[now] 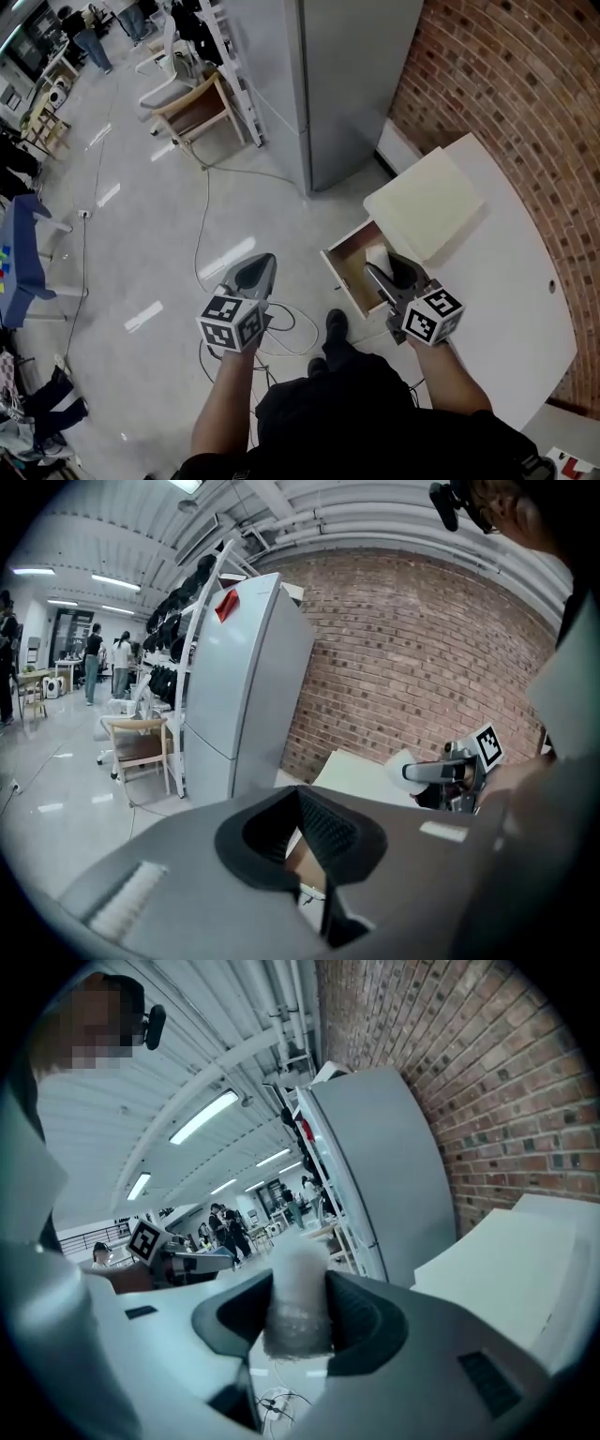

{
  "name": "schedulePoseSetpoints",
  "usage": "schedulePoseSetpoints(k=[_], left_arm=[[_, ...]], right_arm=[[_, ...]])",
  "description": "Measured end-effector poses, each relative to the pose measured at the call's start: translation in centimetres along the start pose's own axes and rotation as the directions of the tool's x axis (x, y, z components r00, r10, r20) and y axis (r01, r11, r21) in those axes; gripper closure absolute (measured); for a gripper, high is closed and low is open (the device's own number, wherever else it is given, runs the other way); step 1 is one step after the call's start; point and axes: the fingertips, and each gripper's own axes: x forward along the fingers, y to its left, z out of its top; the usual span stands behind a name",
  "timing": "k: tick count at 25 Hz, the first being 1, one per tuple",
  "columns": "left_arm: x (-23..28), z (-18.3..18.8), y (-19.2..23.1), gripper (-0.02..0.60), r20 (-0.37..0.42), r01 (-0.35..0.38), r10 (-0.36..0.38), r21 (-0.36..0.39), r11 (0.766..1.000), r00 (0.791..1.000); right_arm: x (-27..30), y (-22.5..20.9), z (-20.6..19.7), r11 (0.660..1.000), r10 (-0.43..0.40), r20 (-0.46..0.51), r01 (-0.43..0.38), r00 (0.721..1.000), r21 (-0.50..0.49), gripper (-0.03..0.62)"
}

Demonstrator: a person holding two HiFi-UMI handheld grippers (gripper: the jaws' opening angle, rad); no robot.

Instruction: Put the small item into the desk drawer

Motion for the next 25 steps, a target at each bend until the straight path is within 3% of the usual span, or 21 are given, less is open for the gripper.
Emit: schedulePoseSetpoints(k=[8, 12, 25], left_arm=[[3.7, 1.7, -1.0, 0.571, -0.034, 0.005, -0.005, 0.001, 1.0, 0.999], [4.7, 0.7, -0.9, 0.569, -0.071, 0.014, -0.014, -0.003, 1.0, 0.997], [10.0, -2.5, 2.9, 0.571, -0.159, 0.165, -0.166, -0.015, 0.986, 0.973]], right_arm=[[2.5, -3.5, -2.7, 0.999, 0.028, -0.104, -0.024, 0.994, 0.036, 0.428], [2.8, -4.3, -4.5, 0.996, 0.017, -0.13, -0.005, 0.991, 0.092, 0.428], [7.0, -5.7, -8.7, 0.982, -0.104, -0.248, 0.138, 0.963, 0.126, 0.428]])
